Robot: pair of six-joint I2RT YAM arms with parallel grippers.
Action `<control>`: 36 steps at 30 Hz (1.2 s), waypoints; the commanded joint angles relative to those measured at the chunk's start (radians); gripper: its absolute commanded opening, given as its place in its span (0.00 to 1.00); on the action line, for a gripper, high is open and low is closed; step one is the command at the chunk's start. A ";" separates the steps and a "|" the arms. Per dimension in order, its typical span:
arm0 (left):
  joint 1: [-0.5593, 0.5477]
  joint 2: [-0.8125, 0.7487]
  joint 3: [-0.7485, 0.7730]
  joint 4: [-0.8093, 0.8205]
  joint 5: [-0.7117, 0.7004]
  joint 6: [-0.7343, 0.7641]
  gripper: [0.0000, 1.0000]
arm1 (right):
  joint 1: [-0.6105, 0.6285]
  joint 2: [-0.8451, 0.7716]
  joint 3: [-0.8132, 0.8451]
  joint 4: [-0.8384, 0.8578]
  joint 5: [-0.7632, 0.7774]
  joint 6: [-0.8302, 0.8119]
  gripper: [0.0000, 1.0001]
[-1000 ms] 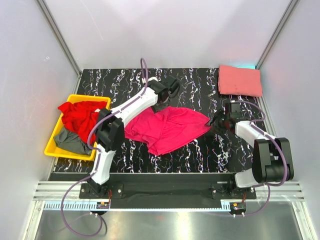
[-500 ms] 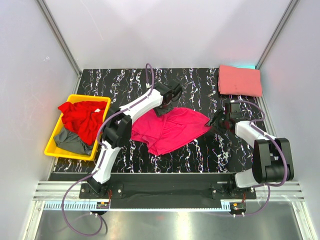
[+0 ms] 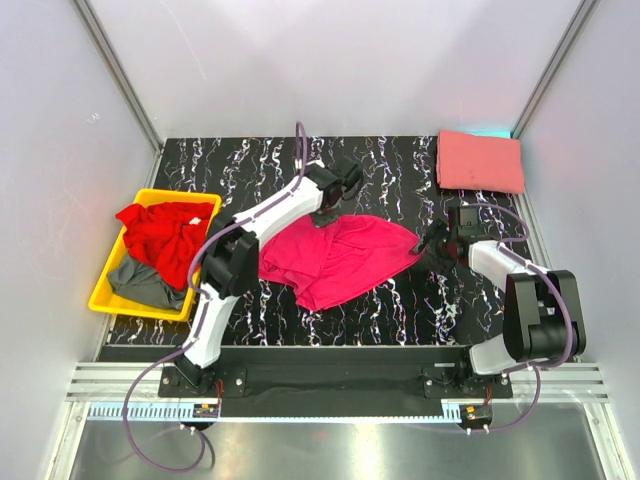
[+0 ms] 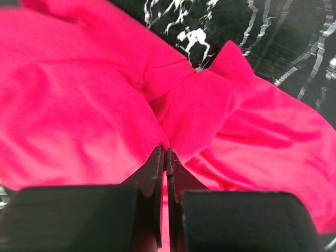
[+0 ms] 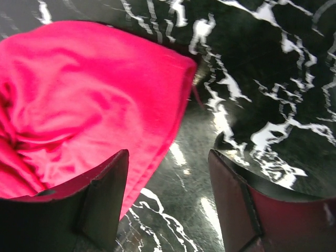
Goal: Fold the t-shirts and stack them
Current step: Flatten the tshirt out
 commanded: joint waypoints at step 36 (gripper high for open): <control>0.271 -0.851 -0.533 0.235 0.082 0.599 0.00 | 0.205 0.507 0.637 0.109 -0.164 -0.228 0.77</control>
